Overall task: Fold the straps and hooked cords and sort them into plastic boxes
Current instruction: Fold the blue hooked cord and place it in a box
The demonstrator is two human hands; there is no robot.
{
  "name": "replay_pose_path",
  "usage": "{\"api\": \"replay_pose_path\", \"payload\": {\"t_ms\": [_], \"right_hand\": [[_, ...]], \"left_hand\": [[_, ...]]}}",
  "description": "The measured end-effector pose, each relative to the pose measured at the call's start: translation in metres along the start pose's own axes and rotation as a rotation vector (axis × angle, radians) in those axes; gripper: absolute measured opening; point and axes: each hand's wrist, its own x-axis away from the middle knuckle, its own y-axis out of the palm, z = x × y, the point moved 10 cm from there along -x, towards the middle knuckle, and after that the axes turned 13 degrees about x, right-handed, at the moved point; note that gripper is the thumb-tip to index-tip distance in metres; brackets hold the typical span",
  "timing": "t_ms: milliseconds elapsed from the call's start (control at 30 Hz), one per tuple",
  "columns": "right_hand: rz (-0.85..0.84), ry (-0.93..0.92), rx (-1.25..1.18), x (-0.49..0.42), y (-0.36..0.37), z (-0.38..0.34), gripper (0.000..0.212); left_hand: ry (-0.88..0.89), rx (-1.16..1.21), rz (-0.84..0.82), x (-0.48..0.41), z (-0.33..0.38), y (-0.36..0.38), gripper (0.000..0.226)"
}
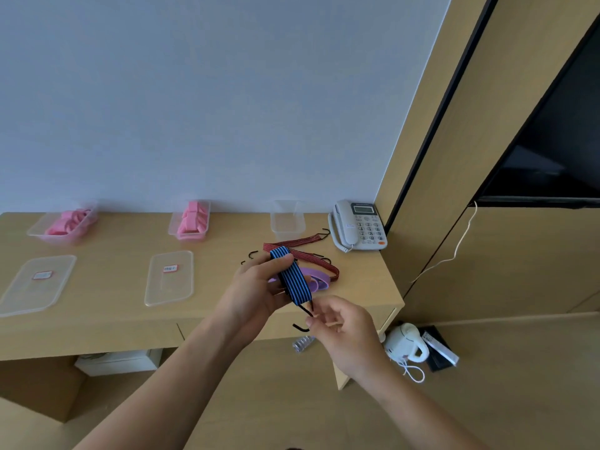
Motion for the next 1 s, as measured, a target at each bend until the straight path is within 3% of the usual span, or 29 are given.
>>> {"api": "replay_pose_path", "payload": {"t_ms": [133,400,600,867,1000], "right_hand": [[-0.030,0.132,-0.042,-0.008,0.018,0.009,0.013],[-0.030,0.333,-0.361,-0.025,0.068,-0.004,0.030],[-0.089,0.385,-0.855,-0.031,0.109,-0.013,0.048],[-0.167,0.358,-0.509,-0.067,0.127,-0.016,0.023],[-0.248,0.371,-0.410,-0.107,0.136,-0.003,0.024]], "left_hand": [[-0.049,-0.007,-0.039,0.006,0.000,-0.014,0.037],[-0.066,-0.142,-0.032,0.012,0.017,-0.059,0.027],[-0.155,-0.054,-0.030,0.010,0.021,-0.087,0.039],[-0.229,-0.090,0.030,-0.036,0.020,-0.118,0.030],[-0.190,-0.220,0.115,-0.076,0.032,-0.131,0.026]]}}
